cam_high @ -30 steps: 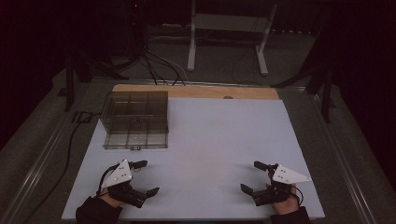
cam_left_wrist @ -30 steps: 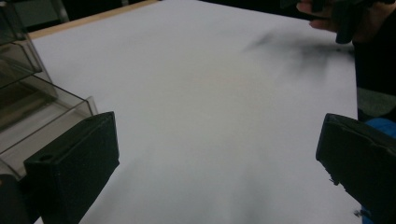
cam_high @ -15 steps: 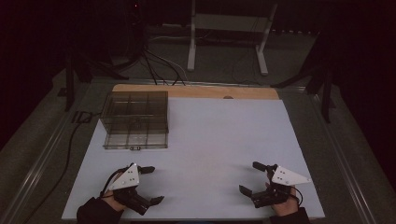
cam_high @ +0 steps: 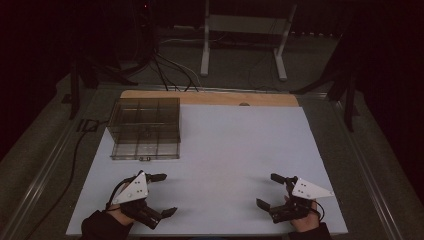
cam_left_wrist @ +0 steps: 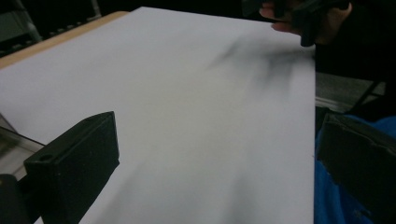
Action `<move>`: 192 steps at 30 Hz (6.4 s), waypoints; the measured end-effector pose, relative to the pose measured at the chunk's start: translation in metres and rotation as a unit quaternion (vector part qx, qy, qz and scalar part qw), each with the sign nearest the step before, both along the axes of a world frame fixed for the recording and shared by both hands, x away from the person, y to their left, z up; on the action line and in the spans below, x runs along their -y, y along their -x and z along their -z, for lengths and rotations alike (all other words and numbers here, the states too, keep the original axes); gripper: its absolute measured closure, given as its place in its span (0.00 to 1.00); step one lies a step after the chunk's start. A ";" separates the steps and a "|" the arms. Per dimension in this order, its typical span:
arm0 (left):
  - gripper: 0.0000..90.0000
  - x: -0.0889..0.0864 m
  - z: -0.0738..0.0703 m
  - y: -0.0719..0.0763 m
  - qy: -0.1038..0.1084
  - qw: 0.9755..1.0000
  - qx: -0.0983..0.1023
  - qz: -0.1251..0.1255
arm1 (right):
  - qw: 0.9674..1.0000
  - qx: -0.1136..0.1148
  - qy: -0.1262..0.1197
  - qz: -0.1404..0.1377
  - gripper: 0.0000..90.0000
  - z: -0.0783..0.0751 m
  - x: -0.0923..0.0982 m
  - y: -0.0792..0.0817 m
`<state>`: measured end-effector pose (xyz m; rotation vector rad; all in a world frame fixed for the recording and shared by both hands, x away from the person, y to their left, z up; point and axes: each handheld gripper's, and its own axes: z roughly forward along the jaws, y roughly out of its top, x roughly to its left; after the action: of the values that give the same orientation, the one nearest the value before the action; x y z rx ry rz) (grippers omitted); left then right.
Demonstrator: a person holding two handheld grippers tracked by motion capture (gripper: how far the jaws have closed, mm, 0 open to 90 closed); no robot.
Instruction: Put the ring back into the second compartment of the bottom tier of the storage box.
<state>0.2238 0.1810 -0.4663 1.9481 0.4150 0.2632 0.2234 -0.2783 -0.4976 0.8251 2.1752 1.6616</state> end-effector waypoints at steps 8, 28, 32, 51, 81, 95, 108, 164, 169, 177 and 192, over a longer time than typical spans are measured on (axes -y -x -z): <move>0.00 -0.005 -0.007 -0.003 0.016 1.000 0.000 -0.017 | 1.000 0.001 -0.003 0.004 0.00 -0.001 0.001 0.001; 0.01 -0.025 -0.007 -0.017 0.019 0.996 0.009 -0.090 | 1.000 -0.002 -0.003 0.008 0.00 0.000 0.003 0.001; 0.01 -0.029 -0.006 -0.019 0.017 0.994 0.010 -0.104 | 1.000 -0.003 -0.002 0.008 0.00 0.001 0.004 0.000; 0.01 -0.046 0.002 -0.033 0.008 0.981 -0.003 -0.195 | 1.000 -0.005 0.001 0.009 0.00 0.001 0.004 0.001; 0.08 -0.063 0.018 -0.043 -0.060 0.952 -0.075 -0.291 | 1.000 -0.009 0.004 0.011 0.00 0.000 0.005 0.002; 0.24 -0.062 0.026 -0.046 -0.097 0.942 -0.110 -0.303 | 1.000 -0.010 0.004 0.014 0.00 0.000 0.005 0.002; 0.48 -0.059 0.033 -0.048 -0.110 0.944 -0.123 -0.287 | 1.000 -0.009 0.006 0.018 0.00 0.000 0.005 0.003; 0.98 -0.050 0.048 -0.058 -0.168 0.932 -0.163 -0.277 | 1.000 -0.013 0.015 0.023 0.00 0.001 0.004 0.003; 1.00 -0.048 0.047 -0.059 -0.173 0.930 -0.165 -0.279 | 0.999 -0.013 0.015 0.025 0.00 0.001 0.004 0.003; 1.00 -0.045 0.045 -0.059 -0.185 0.929 -0.154 -0.282 | 0.999 -0.012 0.015 0.028 0.00 0.001 0.005 0.004; 1.00 -0.041 0.034 -0.055 -0.178 0.936 -0.143 -0.268 | 0.999 -0.012 0.013 0.029 0.00 0.001 0.006 0.004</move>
<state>0.2783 0.2216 -0.5004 2.2022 1.1655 0.4277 0.2197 -0.2845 -0.4985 0.8973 2.1621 1.6002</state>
